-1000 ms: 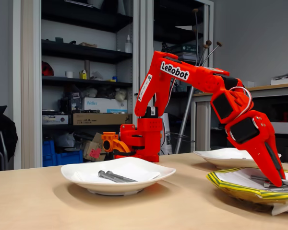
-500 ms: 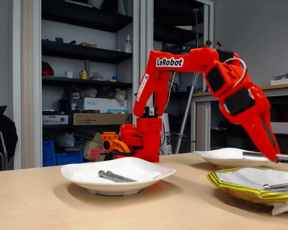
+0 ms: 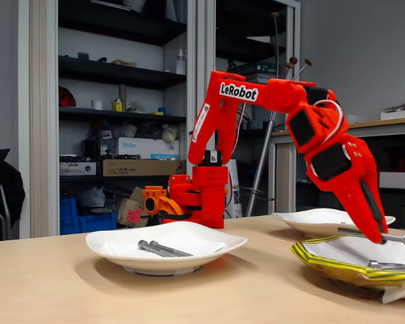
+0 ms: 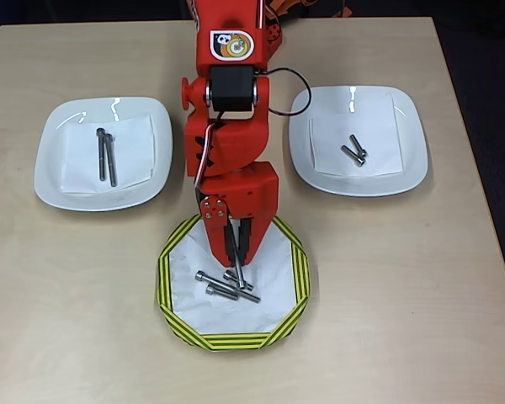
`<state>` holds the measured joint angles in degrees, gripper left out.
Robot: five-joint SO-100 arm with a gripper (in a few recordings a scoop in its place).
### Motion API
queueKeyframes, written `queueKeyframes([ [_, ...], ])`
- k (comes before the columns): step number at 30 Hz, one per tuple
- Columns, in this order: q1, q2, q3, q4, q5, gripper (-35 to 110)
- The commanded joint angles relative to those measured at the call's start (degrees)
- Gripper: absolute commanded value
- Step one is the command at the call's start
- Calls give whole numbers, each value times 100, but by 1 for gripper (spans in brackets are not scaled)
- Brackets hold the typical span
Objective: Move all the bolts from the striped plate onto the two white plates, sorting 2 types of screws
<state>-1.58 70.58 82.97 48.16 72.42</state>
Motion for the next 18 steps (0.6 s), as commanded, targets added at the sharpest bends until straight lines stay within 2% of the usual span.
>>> queueKeyframes([
  [1,299,817,176,492,-132,0],
  [10,1881,2232,1310,1433,-1037,0],
  [18,3410,2610,1767,1916,-2065,0],
])
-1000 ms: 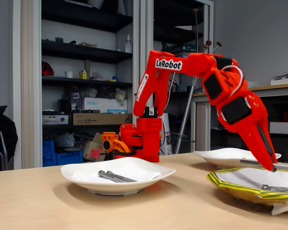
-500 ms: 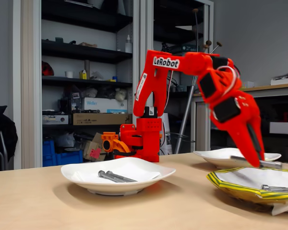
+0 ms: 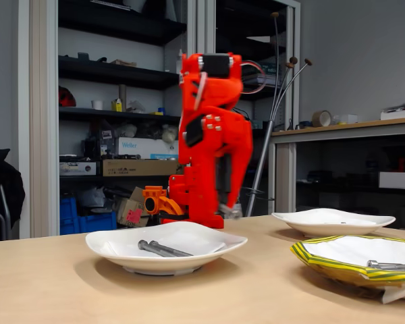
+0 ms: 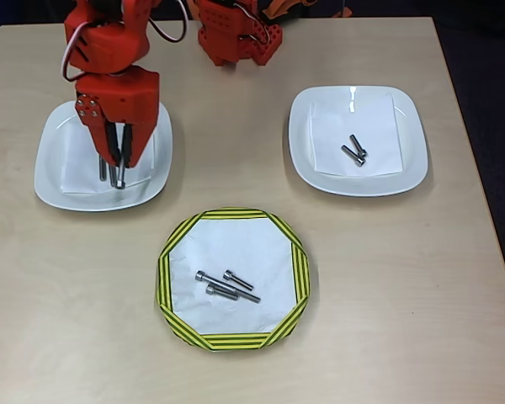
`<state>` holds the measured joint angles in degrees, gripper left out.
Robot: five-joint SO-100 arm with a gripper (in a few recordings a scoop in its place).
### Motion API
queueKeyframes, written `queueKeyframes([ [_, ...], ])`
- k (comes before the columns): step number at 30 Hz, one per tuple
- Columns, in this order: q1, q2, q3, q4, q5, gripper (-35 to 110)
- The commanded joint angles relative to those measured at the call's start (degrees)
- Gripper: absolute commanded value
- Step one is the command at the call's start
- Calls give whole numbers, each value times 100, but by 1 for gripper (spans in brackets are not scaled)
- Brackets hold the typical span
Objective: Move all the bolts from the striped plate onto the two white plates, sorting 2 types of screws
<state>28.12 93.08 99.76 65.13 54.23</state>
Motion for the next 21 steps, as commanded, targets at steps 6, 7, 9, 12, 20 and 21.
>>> queueKeyframes([
  [6,1020,229,176,396,-519,3],
  [7,1020,185,176,352,-554,5],
  [9,984,149,193,308,-571,7],
  [12,879,105,211,167,-519,8],
  [20,-26,26,79,-413,88,7],
  [21,-264,-26,-26,-510,211,7],
])
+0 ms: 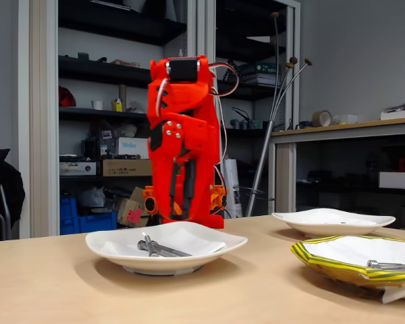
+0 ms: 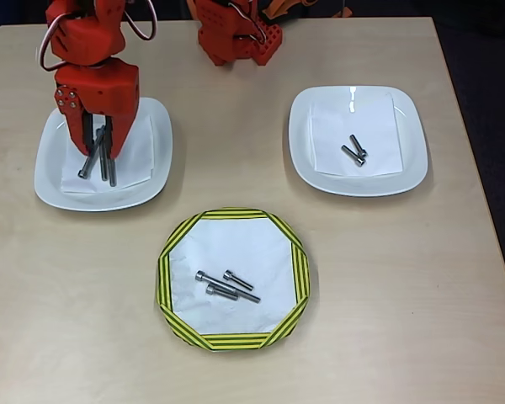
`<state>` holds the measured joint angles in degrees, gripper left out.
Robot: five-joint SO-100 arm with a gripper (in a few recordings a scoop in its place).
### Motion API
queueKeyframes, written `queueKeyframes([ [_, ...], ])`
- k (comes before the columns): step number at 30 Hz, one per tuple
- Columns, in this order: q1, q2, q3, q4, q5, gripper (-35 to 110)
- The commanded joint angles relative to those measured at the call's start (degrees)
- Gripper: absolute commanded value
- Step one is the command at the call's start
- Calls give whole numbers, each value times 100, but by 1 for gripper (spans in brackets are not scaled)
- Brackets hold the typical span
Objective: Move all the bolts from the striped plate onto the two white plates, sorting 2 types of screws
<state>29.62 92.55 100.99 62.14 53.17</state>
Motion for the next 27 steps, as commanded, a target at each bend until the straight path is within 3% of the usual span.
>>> queueKeyframes([
  [1,-668,-35,-264,-299,466,7],
  [5,-1758,-501,-782,-976,773,8],
  [13,-3261,-1143,-756,-2382,35,9],
  [27,-3410,-1714,-562,-2786,782,10],
])
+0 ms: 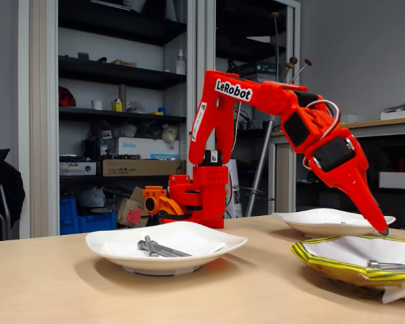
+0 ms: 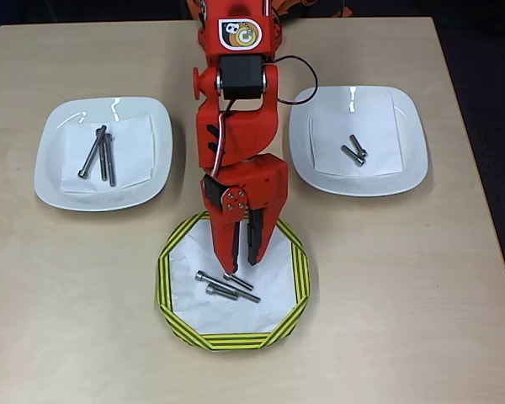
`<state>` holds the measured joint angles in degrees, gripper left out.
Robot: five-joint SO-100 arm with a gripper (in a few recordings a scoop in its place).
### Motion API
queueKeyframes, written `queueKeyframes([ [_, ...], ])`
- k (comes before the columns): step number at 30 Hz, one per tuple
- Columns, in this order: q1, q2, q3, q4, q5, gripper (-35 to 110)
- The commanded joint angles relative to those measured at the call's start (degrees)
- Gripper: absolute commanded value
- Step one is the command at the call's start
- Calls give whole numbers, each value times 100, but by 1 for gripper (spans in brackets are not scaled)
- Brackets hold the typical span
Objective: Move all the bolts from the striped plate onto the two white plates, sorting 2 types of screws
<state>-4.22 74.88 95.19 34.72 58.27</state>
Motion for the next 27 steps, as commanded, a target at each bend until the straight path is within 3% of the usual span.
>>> queueKeyframes([
  [1,-18,9,18,-79,352,10],
  [16,290,-738,-70,-905,686,9],
  [27,211,-888,-211,-914,1222,7],
])
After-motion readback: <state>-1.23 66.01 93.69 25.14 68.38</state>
